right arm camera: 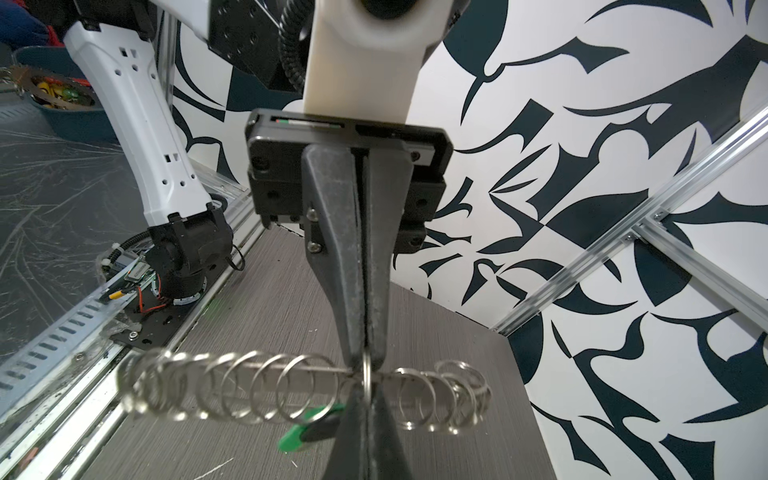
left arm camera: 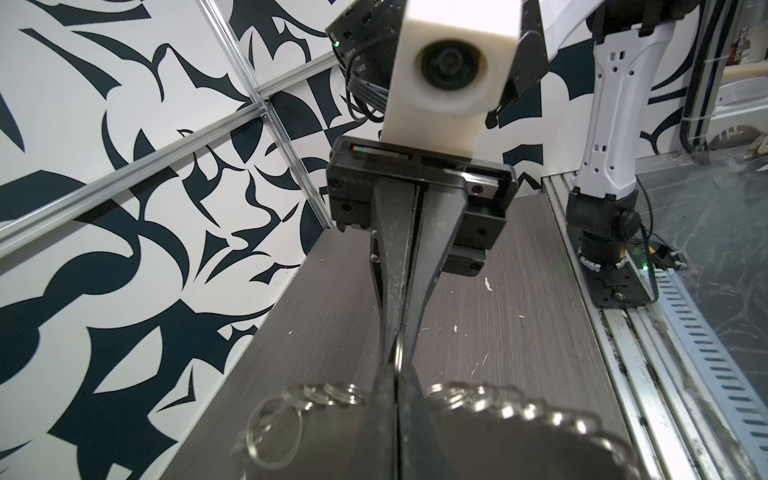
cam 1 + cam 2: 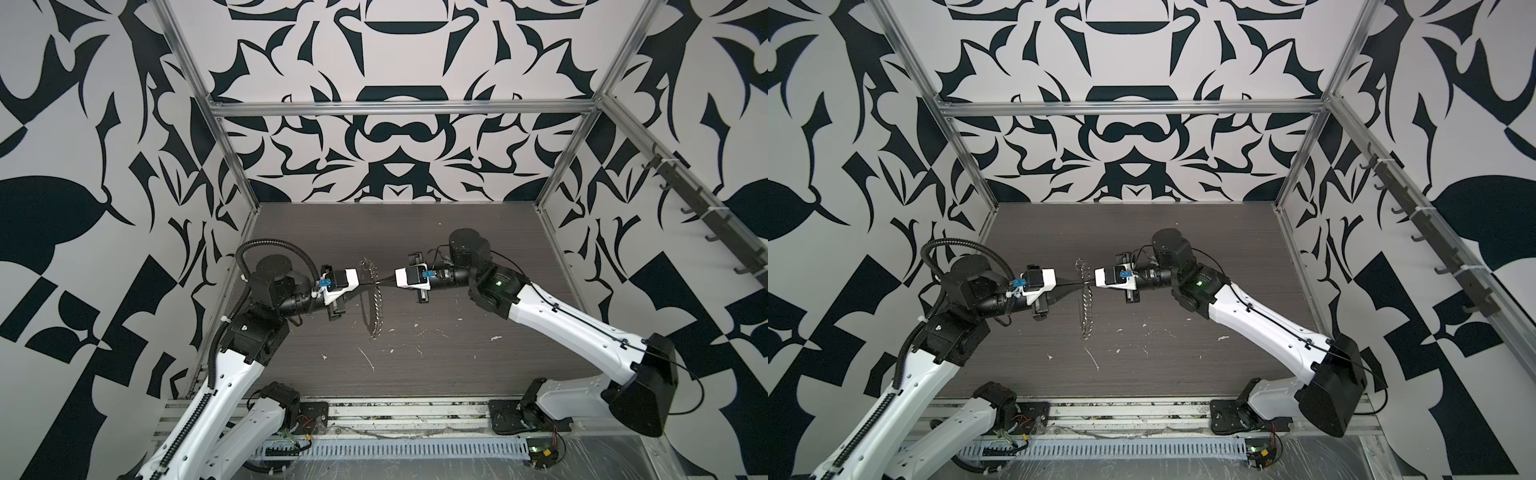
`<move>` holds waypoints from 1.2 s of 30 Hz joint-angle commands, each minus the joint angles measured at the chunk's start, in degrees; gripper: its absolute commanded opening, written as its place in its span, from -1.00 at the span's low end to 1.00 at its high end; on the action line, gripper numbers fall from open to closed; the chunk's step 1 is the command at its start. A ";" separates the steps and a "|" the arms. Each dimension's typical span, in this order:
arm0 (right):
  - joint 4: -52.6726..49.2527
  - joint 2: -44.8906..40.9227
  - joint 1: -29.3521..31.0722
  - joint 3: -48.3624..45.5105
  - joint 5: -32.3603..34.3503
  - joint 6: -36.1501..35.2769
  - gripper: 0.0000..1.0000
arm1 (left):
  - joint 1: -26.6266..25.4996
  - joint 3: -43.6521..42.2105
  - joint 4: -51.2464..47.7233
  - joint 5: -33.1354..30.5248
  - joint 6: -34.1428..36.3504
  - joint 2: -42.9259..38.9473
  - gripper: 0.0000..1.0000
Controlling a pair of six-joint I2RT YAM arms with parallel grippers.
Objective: Remove the keys from the keyring
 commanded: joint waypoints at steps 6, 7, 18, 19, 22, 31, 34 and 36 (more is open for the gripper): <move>0.68 -1.84 0.23 2.12 2.03 -0.62 -0.80 | -0.21 7.21 -9.74 -2.92 -0.46 3.09 -1.00; 0.68 -1.87 0.23 2.12 2.22 -0.53 -0.69 | -0.26 8.14 -11.18 -3.30 -0.17 3.44 -1.00; 0.46 -2.83 0.15 0.64 7.28 -0.98 -0.42 | -7.33 20.69 -33.98 -20.22 9.28 8.28 -1.00; 0.76 -2.84 0.08 0.44 7.67 -0.54 -0.42 | -8.14 21.78 -35.77 -21.89 9.80 9.02 -1.00; 2.00 -3.21 0.00 -0.70 10.16 0.38 -0.41 | -9.29 24.86 -41.81 -25.47 11.54 11.44 -1.00; 4.45 -4.27 -0.39 -4.14 7.78 3.42 -0.50 | -10.45 27.97 -47.08 -28.72 15.30 14.35 -1.00; 4.62 -4.07 -0.39 -4.71 6.95 3.86 -0.53 | -11.80 28.29 -48.45 -30.97 16.05 15.25 -1.00; 5.22 -3.47 -0.32 -5.00 6.26 4.27 -0.55 | -12.02 27.89 -48.07 -30.59 16.07 15.13 -1.00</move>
